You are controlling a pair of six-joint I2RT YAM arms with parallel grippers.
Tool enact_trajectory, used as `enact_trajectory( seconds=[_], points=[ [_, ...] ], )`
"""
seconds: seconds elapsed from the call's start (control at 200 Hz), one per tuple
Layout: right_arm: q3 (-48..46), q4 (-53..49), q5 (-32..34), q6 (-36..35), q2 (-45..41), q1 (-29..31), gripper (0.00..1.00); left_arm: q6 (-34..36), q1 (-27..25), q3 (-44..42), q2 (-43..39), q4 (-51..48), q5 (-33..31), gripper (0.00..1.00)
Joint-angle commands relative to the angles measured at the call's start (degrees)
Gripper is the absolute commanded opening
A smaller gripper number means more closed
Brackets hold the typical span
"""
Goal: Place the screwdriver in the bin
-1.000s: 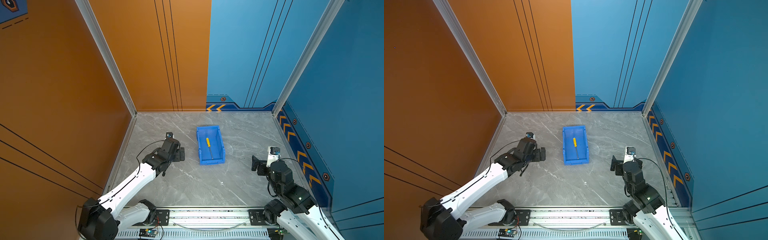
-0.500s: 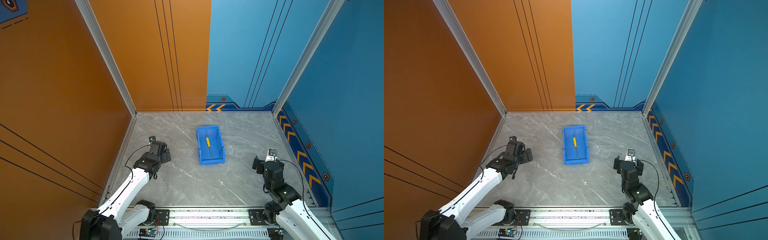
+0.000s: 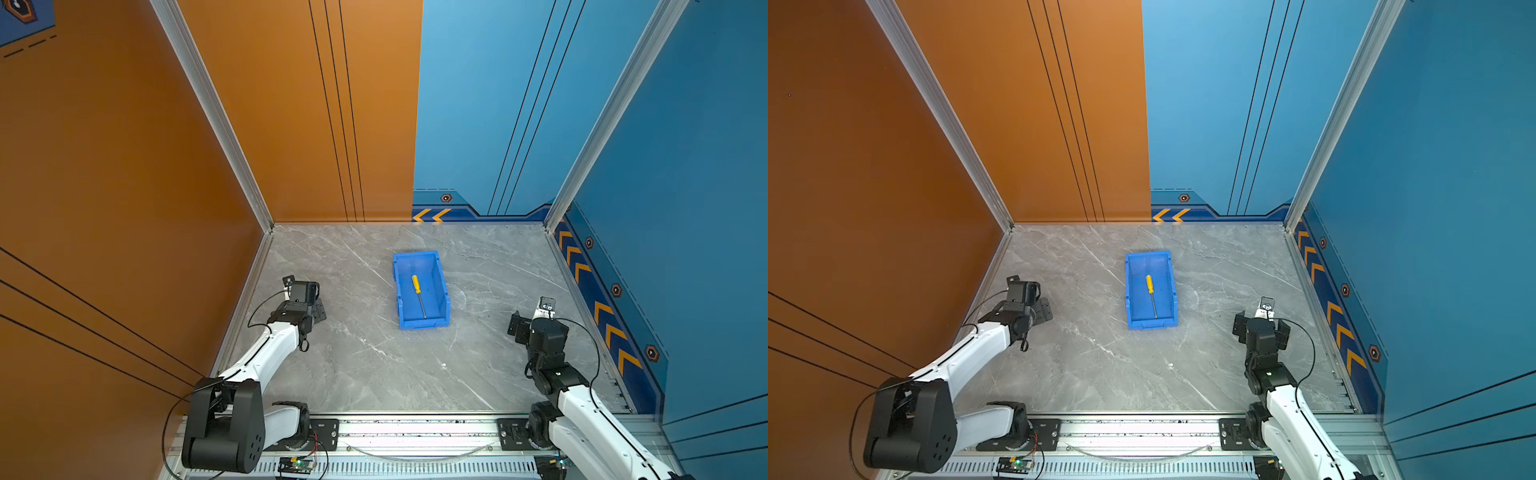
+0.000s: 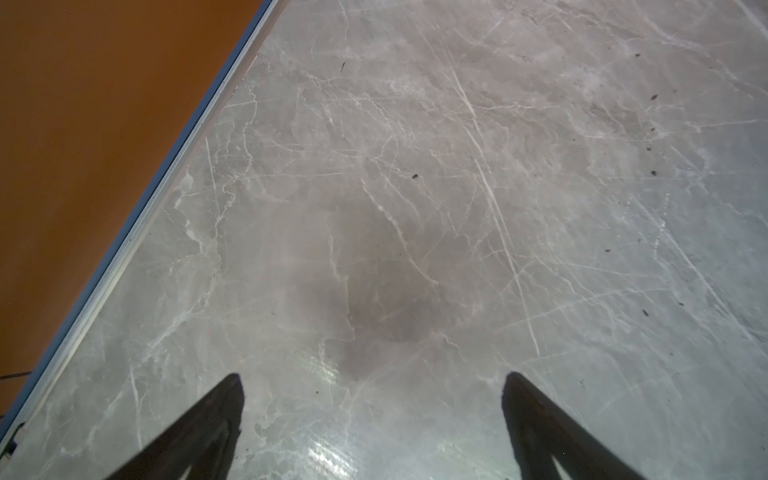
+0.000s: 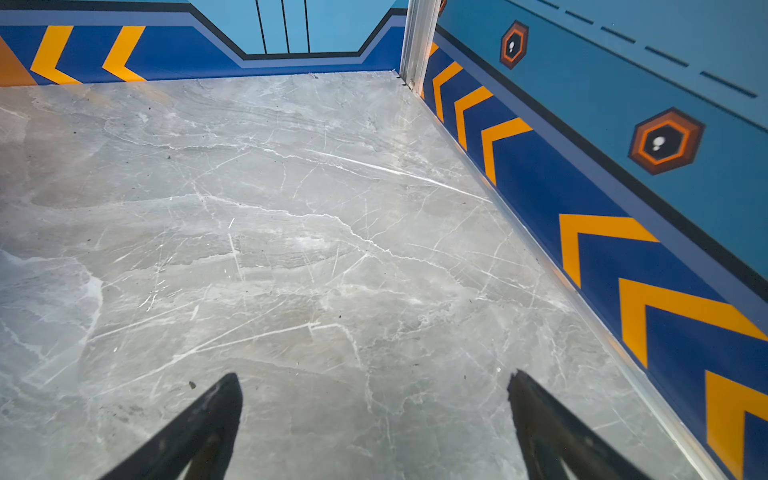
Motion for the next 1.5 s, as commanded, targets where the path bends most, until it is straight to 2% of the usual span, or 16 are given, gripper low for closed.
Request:
enact_trajectory(
  seconds=[0.0, 0.12, 0.376, 0.541, 0.836, 1.031, 1.116, 1.177, 1.202, 1.252, 1.317, 1.497],
  points=[
    [0.65, 9.62, -2.24, -1.25, 5.34, -1.73, 1.00, 3.87, 0.67, 0.44, 0.18, 7.34, 1.47, 0.98],
    [2.60, 13.75, -4.08, -1.34, 11.93, -3.43, 1.00, 7.28, 0.68, -2.40, 0.31, 13.93, 0.63, 0.98],
    [6.09, 23.16, -5.34, -1.29, 23.54, -4.86, 1.00, 16.04, -0.25, -14.59, 0.52, 39.48, 1.44, 0.98],
    [7.93, 29.43, -6.02, -0.77, 29.83, -5.31, 1.00, 18.29, -0.20, -14.22, 3.17, 44.62, 6.12, 0.98],
    [9.41, 40.26, -5.64, -0.30, 40.36, -5.63, 1.00, 19.70, -0.42, -10.86, 11.39, 52.16, 7.61, 0.98],
    [11.00, 37.80, -7.03, -1.10, 41.25, -5.31, 1.00, 20.74, -0.51, -13.07, 16.38, 61.68, 8.64, 0.98],
    [9.81, 40.87, -7.30, -1.16, 42.44, -5.32, 1.00, 20.45, -0.33, -13.97, 16.51, 62.51, 9.13, 0.98],
    [7.97, 47.16, -5.81, -2.28, 44.71, -4.41, 1.00, 20.77, -0.22, -15.41, 18.08, 66.88, 9.95, 0.98],
    [8.13, 46.66, -4.97, -2.43, 44.70, -3.97, 1.00, 21.07, -0.29, -15.83, 18.75, 69.08, 9.82, 0.98],
    [8.72, 43.48, -5.18, -1.91, 43.56, -4.05, 1.00, 20.98, -0.31, -15.55, 18.13, 67.24, 9.69, 0.98],
    [8.06, 46.71, -5.23, -2.16, 44.64, -4.16, 1.00, 20.90, -0.37, -15.61, 18.35, 67.78, 9.73, 0.98],
    [8.31, 45.16, -5.45, -1.85, 44.07, -4.35, 1.00, 20.94, -0.38, -15.58, 18.30, 67.79, 9.65, 0.98]
  ],
)
